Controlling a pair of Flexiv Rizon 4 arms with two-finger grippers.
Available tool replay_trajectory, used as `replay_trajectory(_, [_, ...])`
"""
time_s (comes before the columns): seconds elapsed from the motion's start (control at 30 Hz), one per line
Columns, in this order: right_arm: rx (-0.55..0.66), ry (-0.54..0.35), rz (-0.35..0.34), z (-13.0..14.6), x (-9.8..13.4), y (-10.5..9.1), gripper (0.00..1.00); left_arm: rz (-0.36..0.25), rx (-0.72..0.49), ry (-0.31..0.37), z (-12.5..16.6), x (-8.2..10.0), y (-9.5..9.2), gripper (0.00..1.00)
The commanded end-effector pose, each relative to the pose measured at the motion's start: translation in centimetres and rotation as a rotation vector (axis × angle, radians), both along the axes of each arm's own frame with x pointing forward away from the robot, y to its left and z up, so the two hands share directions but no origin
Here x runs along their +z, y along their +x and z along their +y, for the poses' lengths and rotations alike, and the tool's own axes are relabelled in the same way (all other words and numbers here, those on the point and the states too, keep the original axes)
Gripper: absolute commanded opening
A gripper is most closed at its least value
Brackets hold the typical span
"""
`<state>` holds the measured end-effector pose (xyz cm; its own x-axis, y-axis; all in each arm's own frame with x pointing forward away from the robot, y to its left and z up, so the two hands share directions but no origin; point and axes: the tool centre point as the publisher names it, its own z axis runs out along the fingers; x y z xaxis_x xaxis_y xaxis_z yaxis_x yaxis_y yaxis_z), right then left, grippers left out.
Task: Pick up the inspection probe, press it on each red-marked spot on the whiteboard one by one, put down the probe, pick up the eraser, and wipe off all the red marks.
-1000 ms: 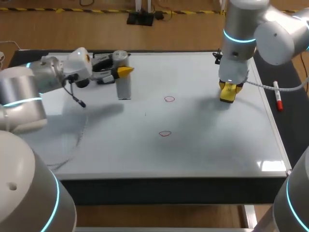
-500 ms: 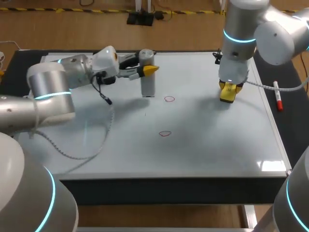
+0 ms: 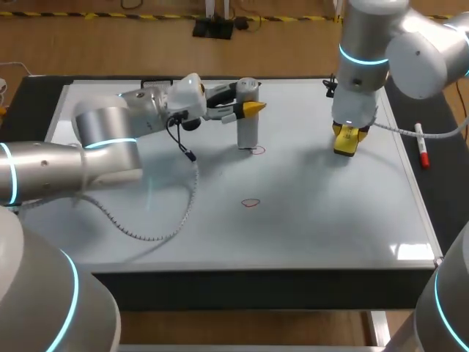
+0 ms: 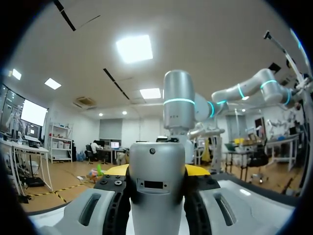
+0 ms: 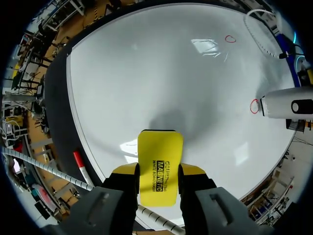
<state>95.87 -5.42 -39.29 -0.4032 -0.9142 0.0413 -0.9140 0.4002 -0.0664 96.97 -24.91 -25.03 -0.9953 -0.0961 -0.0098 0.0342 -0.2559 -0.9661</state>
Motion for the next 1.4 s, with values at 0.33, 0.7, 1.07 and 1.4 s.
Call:
replay_trajectory(0.33, [0.001, -0.003, -0.001, -0.1, 0.1, 0.0, 0.0, -0.006, -0.004, 0.013, -1.6, -0.8, -0.2, 0.0])
replay_trajectory(0.7, [0.001, -0.003, -0.001, -0.1, 0.1, 0.0, 0.0, -0.011, -0.014, 0.029, -1.9, -1.1, -0.3, 0.0])
replay_trajectory(1.07, [0.001, -0.003, -0.001, -0.1, 0.1, 0.0, 0.0, -0.005, -0.013, 0.05, -1.8, -1.2, -0.3, 0.0])
replay_trajectory(1.4, [0.001, -0.003, -0.001, -0.1, 0.1, 0.0, 0.0, -0.003, -0.019, 0.053, -1.9, -1.5, -0.5, 0.0])
